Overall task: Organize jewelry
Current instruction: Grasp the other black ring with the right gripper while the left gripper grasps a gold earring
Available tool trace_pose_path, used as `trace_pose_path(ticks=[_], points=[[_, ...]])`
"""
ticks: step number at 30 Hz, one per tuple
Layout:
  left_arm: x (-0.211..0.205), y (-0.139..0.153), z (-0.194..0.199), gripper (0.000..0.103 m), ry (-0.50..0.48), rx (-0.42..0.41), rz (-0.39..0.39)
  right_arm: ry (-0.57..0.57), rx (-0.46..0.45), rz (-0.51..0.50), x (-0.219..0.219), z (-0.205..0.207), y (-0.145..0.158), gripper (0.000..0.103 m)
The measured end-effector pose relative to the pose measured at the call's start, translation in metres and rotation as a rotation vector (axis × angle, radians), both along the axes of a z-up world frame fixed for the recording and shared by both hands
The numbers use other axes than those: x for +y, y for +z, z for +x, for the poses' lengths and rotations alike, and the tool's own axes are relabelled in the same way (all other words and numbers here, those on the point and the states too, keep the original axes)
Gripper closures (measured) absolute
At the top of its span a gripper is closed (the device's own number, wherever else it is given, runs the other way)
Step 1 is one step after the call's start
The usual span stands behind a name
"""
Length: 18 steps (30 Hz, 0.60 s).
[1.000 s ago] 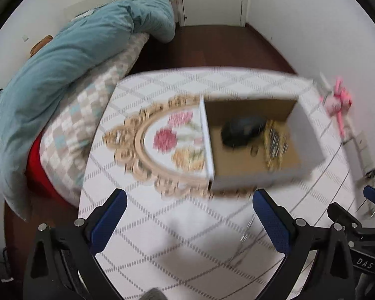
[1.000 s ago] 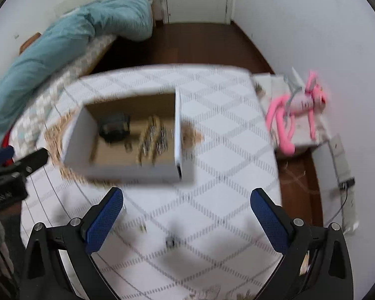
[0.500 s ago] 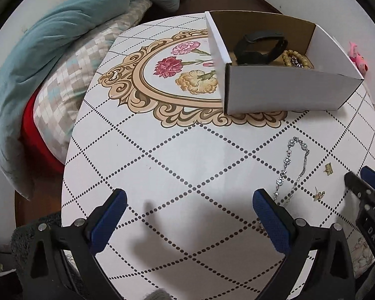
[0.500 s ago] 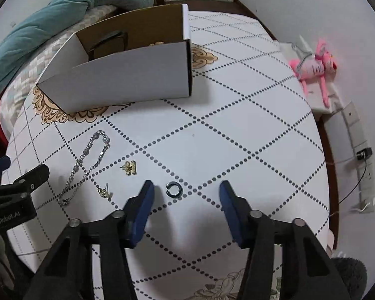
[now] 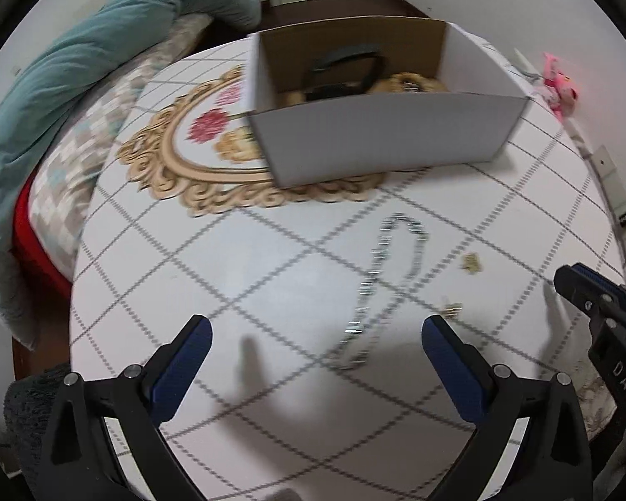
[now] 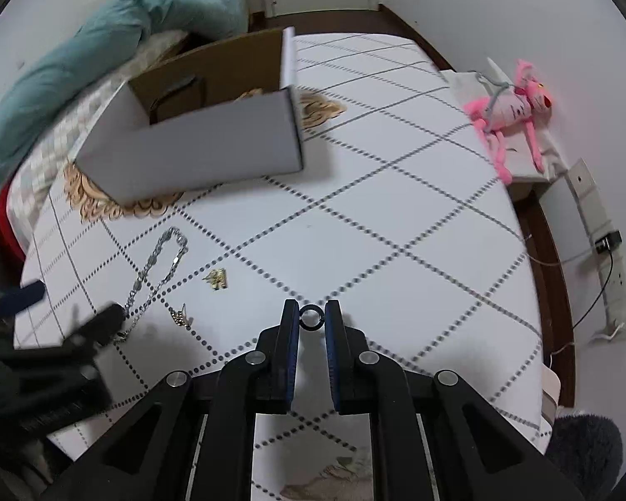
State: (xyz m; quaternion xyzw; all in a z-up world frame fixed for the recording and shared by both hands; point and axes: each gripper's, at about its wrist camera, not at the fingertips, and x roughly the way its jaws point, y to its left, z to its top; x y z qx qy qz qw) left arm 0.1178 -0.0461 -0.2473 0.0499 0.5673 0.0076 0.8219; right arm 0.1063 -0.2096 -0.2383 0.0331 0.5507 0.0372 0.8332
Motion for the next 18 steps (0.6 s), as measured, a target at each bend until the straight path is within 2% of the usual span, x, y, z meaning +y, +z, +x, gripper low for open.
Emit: trace_pose_path(ticks=[5, 7, 8, 13, 15, 18], points=[[-0.022, 0.0, -0.001, 0.001, -0.042, -0.019, -0.025, -0.054, 0.0, 0.016, -0.024, 0.002, 0.006, 0.09], [-0.032, 0.002, -0.002, 0.005, -0.065, -0.03, -0.033, -0.07, 0.002, 0.02, -0.033, 0.003, 0.006, 0.09], [-0.036, 0.001, -0.003, 0.013, -0.076, -0.033, -0.031, -0.075, 0.002, 0.018, -0.036, 0.002, 0.007, 0.09], [-0.043, -0.006, 0.0, 0.038, -0.116, -0.024, -0.026, -0.094, -0.001, 0.024, -0.046, 0.0, 0.009, 0.09], [-0.047, -0.008, -0.002, 0.052, -0.124, -0.018, -0.027, -0.098, -0.003, 0.028, -0.048, 0.0, 0.01, 0.09], [-0.047, -0.012, -0.001, 0.057, -0.128, -0.006, -0.037, -0.104, -0.005, 0.031, -0.05, 0.001, 0.01, 0.09]])
